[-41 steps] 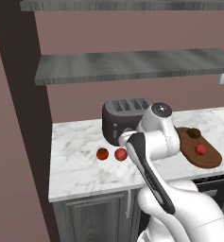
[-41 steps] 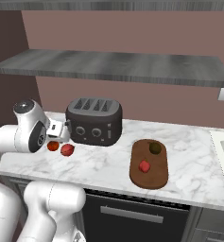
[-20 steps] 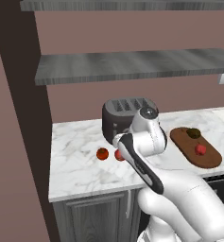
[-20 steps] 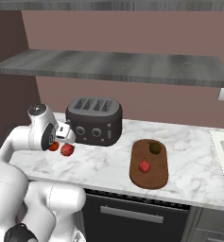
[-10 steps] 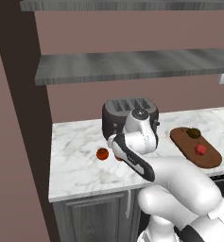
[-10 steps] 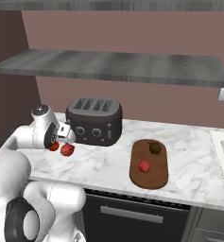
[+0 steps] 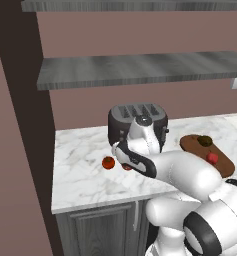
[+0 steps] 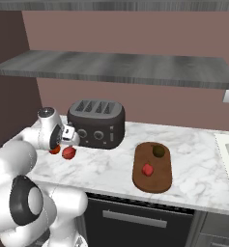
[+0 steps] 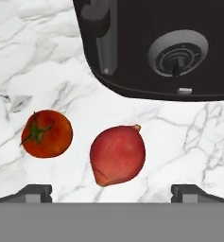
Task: Place the avocado, onion, tomato, and bell pepper on the cutting board.
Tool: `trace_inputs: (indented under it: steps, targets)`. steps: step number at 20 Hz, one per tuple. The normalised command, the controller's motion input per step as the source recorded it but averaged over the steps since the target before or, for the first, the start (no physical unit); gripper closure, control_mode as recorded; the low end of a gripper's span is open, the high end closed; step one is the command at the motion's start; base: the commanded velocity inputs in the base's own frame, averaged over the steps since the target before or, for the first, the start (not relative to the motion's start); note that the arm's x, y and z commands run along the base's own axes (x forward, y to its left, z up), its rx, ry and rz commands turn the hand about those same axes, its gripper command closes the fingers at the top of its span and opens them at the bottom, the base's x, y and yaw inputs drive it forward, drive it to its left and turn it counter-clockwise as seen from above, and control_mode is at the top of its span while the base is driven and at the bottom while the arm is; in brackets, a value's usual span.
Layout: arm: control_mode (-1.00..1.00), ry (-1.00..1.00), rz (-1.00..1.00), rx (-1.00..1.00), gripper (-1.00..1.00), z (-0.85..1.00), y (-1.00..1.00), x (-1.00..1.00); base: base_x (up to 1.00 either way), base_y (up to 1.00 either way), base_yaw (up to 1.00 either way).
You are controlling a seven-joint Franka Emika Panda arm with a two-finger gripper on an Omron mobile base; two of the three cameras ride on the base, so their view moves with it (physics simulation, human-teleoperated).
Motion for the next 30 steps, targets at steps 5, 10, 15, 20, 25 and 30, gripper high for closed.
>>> trace_inputs:
  steps: [5, 10, 15, 20, 25, 30]
  targets:
    - [-1.0, 0.02, 0.0, 0.0, -1.0, -0.21, 0.0, 0.08, 0.0, 0.0, 0.0]
    - [-1.0, 0.02, 0.0, 0.0, -1.0, -0.2, 0.0, 0.03, 0.0, 0.0, 0.0]
    - [-1.0, 0.0, 0.0, 0.01, -1.0, -0.17, 0.0, 0.03, 0.0, 0.0, 0.0]
    - [-1.0, 0.01, 0.0, 0.01, -1.0, -0.17, 0.0, 0.12, 0.0, 0.0, 0.0]
    - [-1.0, 0.0, 0.0, 0.02, -1.0, -0.13, -0.02, 0.15, 0.0, 0.0, 0.0]
    - [-1.0, 0.0, 0.0, 0.03, -1.0, -0.14, -0.03, 0.13, 0.0, 0.0, 0.0]
